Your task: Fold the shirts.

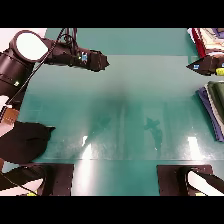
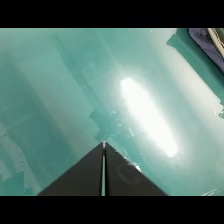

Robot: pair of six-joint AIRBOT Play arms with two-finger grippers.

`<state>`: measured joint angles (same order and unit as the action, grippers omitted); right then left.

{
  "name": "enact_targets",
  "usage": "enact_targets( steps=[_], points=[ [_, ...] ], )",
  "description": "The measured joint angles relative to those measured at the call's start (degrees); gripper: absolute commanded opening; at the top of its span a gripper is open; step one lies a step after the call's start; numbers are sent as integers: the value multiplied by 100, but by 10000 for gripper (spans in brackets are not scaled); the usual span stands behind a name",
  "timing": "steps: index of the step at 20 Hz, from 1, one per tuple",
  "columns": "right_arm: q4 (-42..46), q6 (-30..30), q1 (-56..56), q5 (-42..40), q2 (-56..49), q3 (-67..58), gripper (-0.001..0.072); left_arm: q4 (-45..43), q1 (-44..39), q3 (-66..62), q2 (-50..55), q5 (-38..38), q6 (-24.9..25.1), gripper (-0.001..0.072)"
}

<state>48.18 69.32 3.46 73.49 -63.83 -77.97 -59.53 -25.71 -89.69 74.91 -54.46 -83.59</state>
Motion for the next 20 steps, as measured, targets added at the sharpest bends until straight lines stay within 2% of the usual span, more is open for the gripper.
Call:
enact_targets(
  steps=[13, 20],
  points=[
    [-4, 0, -4, 15, 0, 0, 19, 0, 0, 0, 0, 24, 0, 25],
    [-4, 0, -4, 44, 0, 0, 18, 70, 7, -2, -9, 841, -28, 25]
  ],
)
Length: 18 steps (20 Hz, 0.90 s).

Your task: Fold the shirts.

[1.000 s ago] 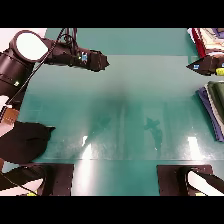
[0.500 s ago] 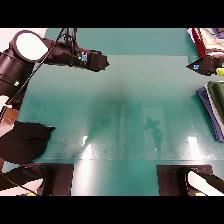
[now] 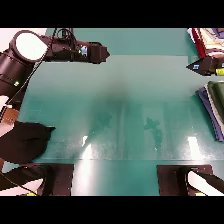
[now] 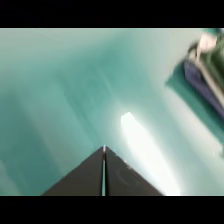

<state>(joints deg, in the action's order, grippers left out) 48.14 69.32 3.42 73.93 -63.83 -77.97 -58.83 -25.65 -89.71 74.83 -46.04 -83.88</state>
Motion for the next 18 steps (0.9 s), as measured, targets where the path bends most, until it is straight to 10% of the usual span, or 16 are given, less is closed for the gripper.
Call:
enact_targets(
  steps=[12, 15, 18],
  points=[
    [-9, 2, -4, 142, 0, 0, 19, -2712, 2262, 804, -1552, -3530, -264, 28],
    [-4, 2, -4, 149, 0, 0, 19, -3364, 2964, 1818, -2055, -4015, -293, 678],
    [-2, 2, -4, 149, 0, 0, 19, -3716, 3550, 2964, -2282, -4140, -332, 665]
  ],
)
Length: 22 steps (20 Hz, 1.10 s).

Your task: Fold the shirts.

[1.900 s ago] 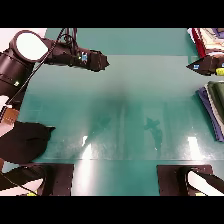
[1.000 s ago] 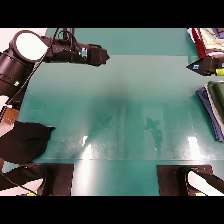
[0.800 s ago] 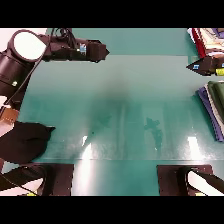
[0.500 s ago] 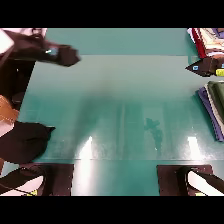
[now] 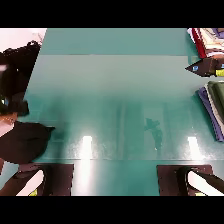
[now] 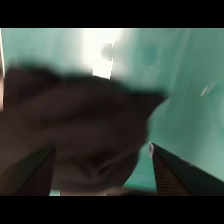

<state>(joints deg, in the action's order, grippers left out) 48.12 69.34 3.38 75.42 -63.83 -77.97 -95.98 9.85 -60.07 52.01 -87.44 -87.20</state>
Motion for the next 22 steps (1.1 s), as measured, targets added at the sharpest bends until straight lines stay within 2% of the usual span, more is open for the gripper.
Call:
enact_targets(
  steps=[4, 8, 9, 10, 11, 17, 22],
  points=[
    [2, -2, -2, 0, 0, 0, 19, -306, 514, 1451, -103, 413, -116, 665],
    [2, -2, -2, -17, 0, 0, 19, -409, 704, 2179, -133, 708, -319, 661],
    [2, -2, -2, -20, 0, 0, 19, -422, 726, 2251, -136, 748, -389, 451],
    [2, -2, 0, -24, 0, 0, 18, -442, 741, 2308, -138, 772, -452, 171],
    [2, -2, -2, -26, 0, 0, 19, -444, 750, 2345, -138, 785, -494, 37],
    [-28, -2, -2, -46, 0, -15, 19, -389, 743, 2216, -155, 708, -595, 23],
    [-164, -2, -2, -168, 0, -553, 19, 149, 168, 323, -378, 638, -623, 23]
  ],
)
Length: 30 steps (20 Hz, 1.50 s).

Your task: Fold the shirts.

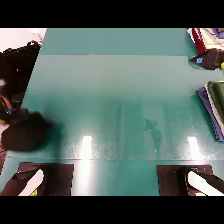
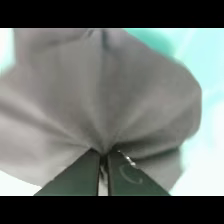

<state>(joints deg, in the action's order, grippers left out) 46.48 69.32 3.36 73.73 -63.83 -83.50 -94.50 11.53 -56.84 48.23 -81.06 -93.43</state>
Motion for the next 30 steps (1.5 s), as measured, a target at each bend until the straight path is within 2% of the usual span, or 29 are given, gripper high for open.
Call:
enact_targets(
  steps=[3, 6, 10, 14, 15, 16, 17, 19, 23, 27, 30],
  points=[
    [-31, 0, 0, -192, 0, -557, 19, 415, -710, -1591, -50, 31, -166, 22],
    [-42, 2, 0, -385, 0, -994, 19, 610, -1622, -2763, -68, 409, -422, 21],
    [-37, 0, 0, -538, 0, -1252, 18, 708, -2914, -3329, 229, 946, -706, 22],
    [-26, 0, 0, -579, 2, -1325, 19, 820, -4109, -3475, 1163, 1185, -879, 29],
    [-26, 2, 0, -579, 0, -1329, 19, 903, -4363, -3491, 1473, 1241, -907, 241],
    [-24, 0, 0, -573, 0, -1338, 19, 1019, -4570, -3504, 1768, 1311, -933, 525],
    [-24, 0, 2, -551, 2, -1340, 19, 1176, -4771, -3515, 2087, 1364, -946, 567],
    [-4, 0, 0, -514, 0, -1346, 19, 1432, -5064, -3519, 2684, 1453, -879, 552],
    [11, 0, 0, -476, 0, -1346, 19, 1401, -5060, -3530, 3473, 1655, -369, 552],
    [13, 0, 0, -420, 0, -1346, 19, 1364, -4172, -3539, 3884, 1808, -166, 551],
    [15, 0, 0, -332, 0, -1346, 19, 1655, -3469, -3530, 4271, 1832, -33, 551]
  ],
)
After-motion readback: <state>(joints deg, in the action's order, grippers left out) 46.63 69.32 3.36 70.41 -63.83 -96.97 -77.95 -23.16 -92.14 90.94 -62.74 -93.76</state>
